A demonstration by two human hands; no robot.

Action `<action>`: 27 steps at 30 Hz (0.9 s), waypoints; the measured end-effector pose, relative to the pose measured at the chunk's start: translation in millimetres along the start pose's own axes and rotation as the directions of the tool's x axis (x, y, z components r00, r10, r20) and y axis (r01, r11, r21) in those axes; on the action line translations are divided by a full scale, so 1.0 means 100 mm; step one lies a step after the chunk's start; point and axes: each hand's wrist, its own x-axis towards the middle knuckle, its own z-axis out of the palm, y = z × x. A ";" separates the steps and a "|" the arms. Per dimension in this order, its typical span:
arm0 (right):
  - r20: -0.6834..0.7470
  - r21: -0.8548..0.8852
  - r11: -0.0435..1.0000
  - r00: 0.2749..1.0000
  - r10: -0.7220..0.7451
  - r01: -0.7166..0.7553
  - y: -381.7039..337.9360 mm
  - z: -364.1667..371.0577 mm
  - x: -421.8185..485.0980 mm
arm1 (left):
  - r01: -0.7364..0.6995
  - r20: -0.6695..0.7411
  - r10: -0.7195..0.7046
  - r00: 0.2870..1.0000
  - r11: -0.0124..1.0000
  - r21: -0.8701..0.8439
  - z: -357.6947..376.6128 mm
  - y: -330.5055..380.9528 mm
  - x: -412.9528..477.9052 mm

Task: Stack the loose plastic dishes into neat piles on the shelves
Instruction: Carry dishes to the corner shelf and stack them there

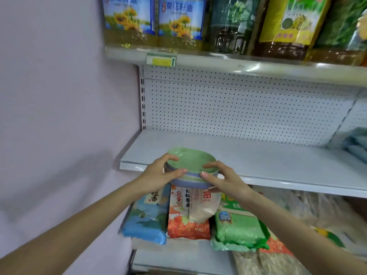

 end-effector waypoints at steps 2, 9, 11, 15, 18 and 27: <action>0.019 -0.020 1.000 1.000 0.013 -0.012 0.16 0.00 0.30 | 0.013 0.009 -0.013 1.000 1.000 0.014 0.04 -0.14 0.26; 0.100 -0.096 0.995 0.995 -0.014 0.023 0.70 -0.21 1.22 | 0.083 -0.019 -0.081 0.996 0.994 0.066 0.32 -0.58 1.06; 0.136 -0.164 0.985 0.990 -0.034 0.056 0.88 -0.30 1.48 | 0.107 -0.027 -0.105 0.994 0.988 0.114 0.42 -0.69 1.26; 0.142 -0.250 0.967 0.990 -0.020 0.055 1.23 -0.47 1.91 | 0.095 -0.045 -0.089 0.995 0.977 0.190 0.62 -0.82 1.74; 0.110 -0.302 0.951 0.994 -0.024 0.057 1.43 -0.58 2.18 | 0.109 -0.048 -0.102 0.994 0.973 0.201 0.76 -0.90 2.11; 0.181 -0.712 0.645 0.960 -0.212 0.277 1.77 -0.90 2.97 | -0.022 -0.020 0.039 0.999 0.844 0.536 0.87 -1.22 2.92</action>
